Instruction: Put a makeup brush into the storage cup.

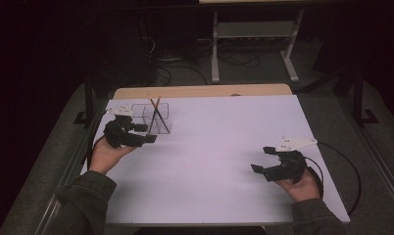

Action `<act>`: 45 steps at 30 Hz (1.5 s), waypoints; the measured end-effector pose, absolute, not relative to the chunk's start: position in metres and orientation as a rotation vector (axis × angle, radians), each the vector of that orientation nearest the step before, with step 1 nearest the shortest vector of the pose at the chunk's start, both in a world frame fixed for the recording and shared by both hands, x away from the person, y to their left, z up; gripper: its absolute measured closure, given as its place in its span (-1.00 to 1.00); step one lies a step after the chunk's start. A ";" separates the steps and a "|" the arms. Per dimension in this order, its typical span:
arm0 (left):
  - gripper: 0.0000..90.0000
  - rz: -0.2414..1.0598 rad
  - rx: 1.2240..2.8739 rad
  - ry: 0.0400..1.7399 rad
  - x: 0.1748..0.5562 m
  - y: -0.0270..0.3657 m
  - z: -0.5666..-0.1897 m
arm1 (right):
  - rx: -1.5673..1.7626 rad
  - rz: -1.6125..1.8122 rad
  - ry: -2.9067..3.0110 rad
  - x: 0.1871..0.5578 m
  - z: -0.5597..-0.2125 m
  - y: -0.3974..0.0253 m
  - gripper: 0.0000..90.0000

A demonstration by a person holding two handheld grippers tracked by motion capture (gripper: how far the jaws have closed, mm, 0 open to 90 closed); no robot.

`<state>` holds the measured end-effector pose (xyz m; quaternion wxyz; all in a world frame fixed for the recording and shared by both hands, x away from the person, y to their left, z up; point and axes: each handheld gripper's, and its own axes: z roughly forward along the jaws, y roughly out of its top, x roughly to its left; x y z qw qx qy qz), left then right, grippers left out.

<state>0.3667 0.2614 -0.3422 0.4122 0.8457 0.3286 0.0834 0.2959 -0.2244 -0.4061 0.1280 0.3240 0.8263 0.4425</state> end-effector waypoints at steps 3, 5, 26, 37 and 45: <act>-0.24 0.219 2.108 0.820 0.362 0.262 -0.342 | 0.944 1.286 2.398 0.296 -0.406 -0.225 -0.59; -0.25 0.224 2.114 0.809 0.360 0.262 -0.342 | 0.943 1.285 2.396 0.296 -0.406 -0.224 -0.59; -0.39 0.228 2.125 0.755 0.330 0.255 -0.356 | 0.950 1.275 2.392 0.295 -0.405 -0.225 -0.59; -0.44 0.224 2.120 0.742 0.317 0.253 -0.362 | 0.955 1.273 2.388 0.295 -0.406 -0.226 -0.59; -0.46 0.222 2.112 0.739 0.309 0.257 -0.367 | 0.957 1.266 2.389 0.296 -0.407 -0.226 -0.59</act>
